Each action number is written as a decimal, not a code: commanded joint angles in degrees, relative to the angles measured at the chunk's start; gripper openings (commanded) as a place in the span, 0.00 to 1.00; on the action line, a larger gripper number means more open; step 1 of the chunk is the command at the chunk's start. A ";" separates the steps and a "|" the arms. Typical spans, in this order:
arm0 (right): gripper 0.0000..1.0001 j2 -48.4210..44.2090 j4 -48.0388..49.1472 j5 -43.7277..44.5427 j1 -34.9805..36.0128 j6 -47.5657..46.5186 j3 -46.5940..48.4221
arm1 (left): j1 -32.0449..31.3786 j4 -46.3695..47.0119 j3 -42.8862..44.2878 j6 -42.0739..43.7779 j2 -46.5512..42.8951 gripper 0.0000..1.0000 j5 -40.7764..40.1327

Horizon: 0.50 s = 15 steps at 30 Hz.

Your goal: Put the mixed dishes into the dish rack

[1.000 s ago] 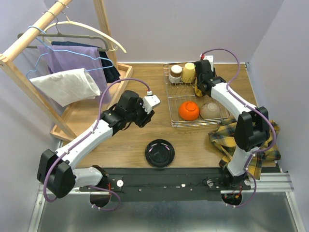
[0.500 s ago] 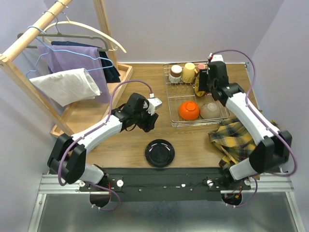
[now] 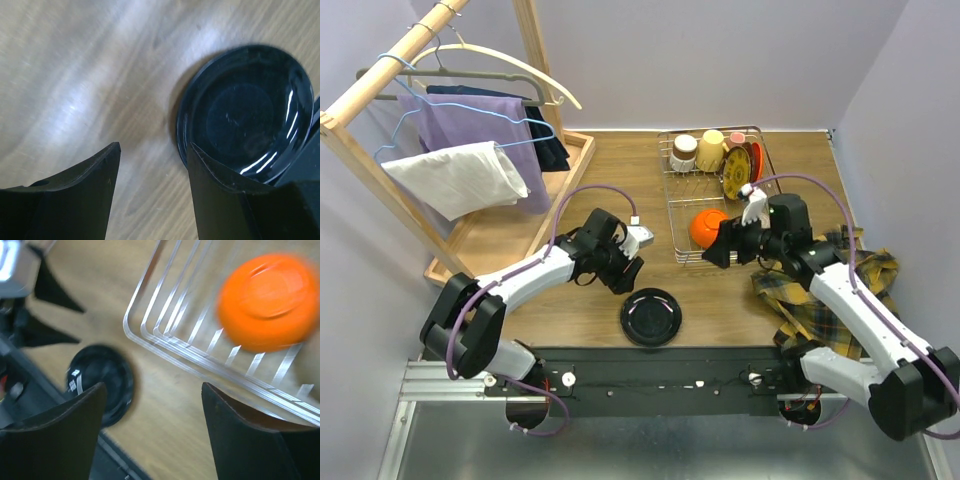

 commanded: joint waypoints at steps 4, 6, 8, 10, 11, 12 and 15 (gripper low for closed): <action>0.85 4.54 7.70 -20.12 0.07 3.94 -11.45 | 0.07 -0.26 -1.98 0.05 1.48 0.65 2.17; 0.85 4.72 10.52 -21.36 0.16 6.13 -14.62 | 0.07 -1.49 -0.93 1.10 3.24 0.64 3.74; 0.85 5.16 11.22 -21.27 0.33 6.67 -15.51 | 0.16 -4.20 0.56 3.03 7.63 0.63 6.64; 0.86 5.42 10.96 -21.18 0.34 6.41 -15.25 | 0.07 -5.97 3.47 3.65 12.97 0.61 9.27; 0.86 5.51 10.61 -20.92 0.34 6.32 -15.08 | 0.07 -7.28 4.34 3.83 14.58 0.60 10.24; 0.86 5.43 10.52 -20.74 0.34 6.15 -15.07 | -0.02 -7.90 5.66 3.83 15.90 0.58 11.04; 0.86 4.46 10.08 -19.69 0.34 6.15 -15.25 | -0.98 -8.61 7.60 2.95 19.59 0.53 12.27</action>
